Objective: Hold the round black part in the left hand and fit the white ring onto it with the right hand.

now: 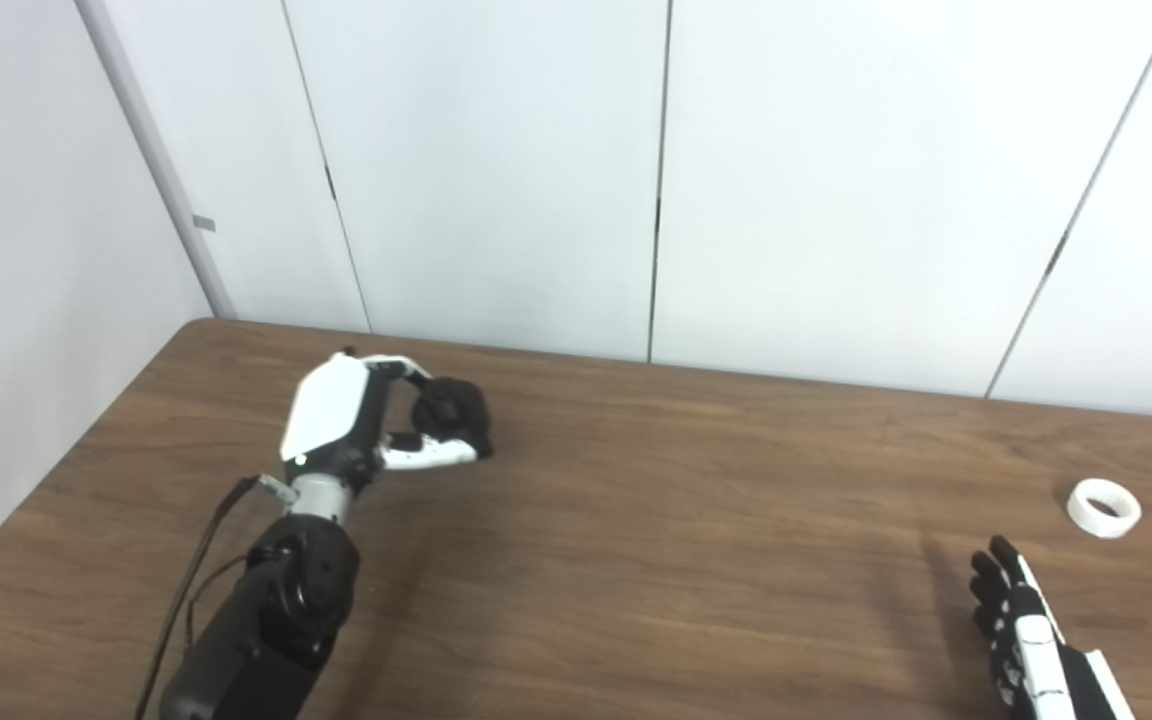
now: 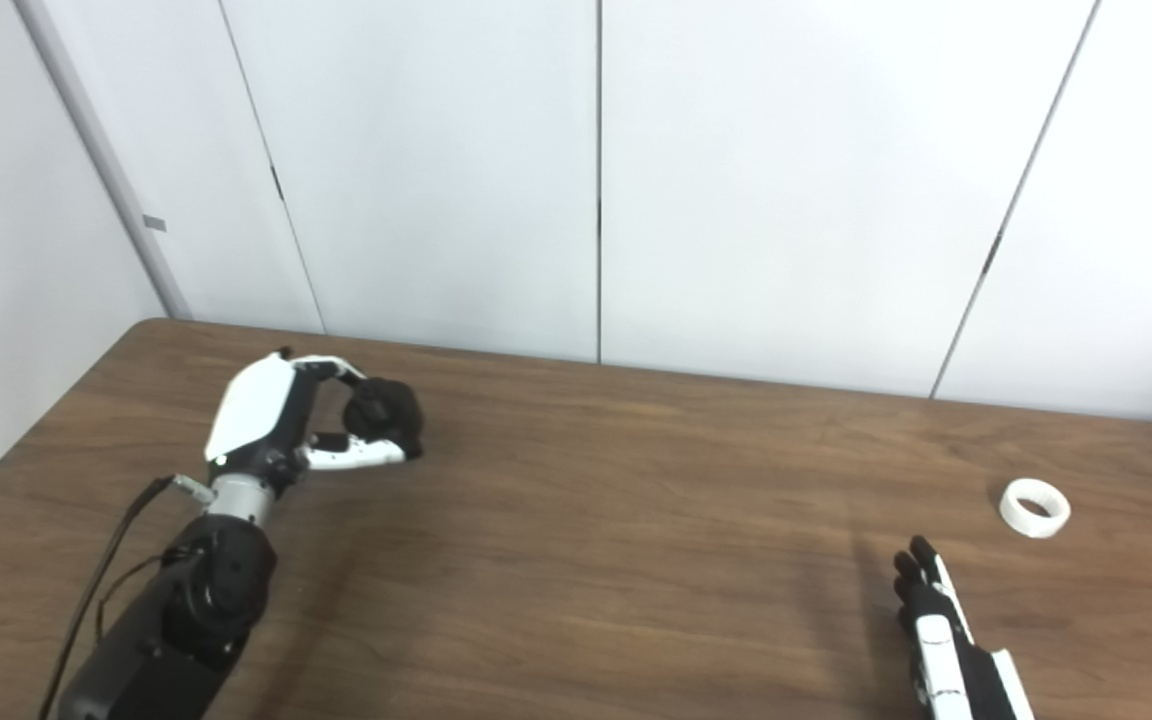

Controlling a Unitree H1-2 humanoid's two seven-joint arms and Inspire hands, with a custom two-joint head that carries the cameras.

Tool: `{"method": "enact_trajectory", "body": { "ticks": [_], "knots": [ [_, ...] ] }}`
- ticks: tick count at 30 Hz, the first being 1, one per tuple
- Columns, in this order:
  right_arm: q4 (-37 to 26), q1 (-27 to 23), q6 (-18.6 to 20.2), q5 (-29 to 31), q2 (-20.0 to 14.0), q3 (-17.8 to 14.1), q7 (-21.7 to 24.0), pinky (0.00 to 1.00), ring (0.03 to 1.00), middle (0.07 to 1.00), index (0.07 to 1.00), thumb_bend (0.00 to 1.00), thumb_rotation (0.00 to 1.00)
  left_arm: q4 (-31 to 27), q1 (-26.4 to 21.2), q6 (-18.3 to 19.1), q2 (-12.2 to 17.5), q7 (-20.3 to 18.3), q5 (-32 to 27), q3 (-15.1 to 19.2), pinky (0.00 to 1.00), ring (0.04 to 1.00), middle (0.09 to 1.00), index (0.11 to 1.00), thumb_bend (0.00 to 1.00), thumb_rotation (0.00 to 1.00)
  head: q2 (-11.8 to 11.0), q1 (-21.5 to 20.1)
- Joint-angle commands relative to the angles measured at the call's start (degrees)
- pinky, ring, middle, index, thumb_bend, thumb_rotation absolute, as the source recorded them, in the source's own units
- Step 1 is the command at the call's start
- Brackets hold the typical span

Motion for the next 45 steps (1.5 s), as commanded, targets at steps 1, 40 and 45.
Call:
{"method": "enact_trajectory", "body": {
  "ticks": [1, 40, 45],
  "knots": [
    [-0.05, -1.36, -2.31, -0.34, 0.13, 0.40, -0.16, 1.00, 0.982, 0.974, 0.991, 0.35, 1.00, -4.83, -0.40, 0.46, -0.06, -1.38, 2.66, -1.07, 1.00, 0.848, 0.740, 0.483, 0.52, 0.06, 0.13, 0.04],
    [-9.89, -2.51, 8.35, -4.95, 3.31, 2.39, -2.24, 1.00, 0.961, 0.937, 0.938, 0.54, 1.00, -16.09, 21.40, -11.78, -12.62, -8.50, 23.85, -19.17, 1.00, 0.869, 0.779, 0.484, 0.52, 0.06, 11.81, -13.27],
    [-11.19, -2.64, 10.37, -5.15, 3.25, 2.29, -2.30, 1.00, 0.962, 0.934, 0.935, 0.56, 1.00, -15.19, 22.36, -12.95, -13.05, -6.96, 23.97, -18.91, 1.00, 0.864, 0.780, 0.484, 0.52, 0.06, 13.22, -13.76]
  ]
}}
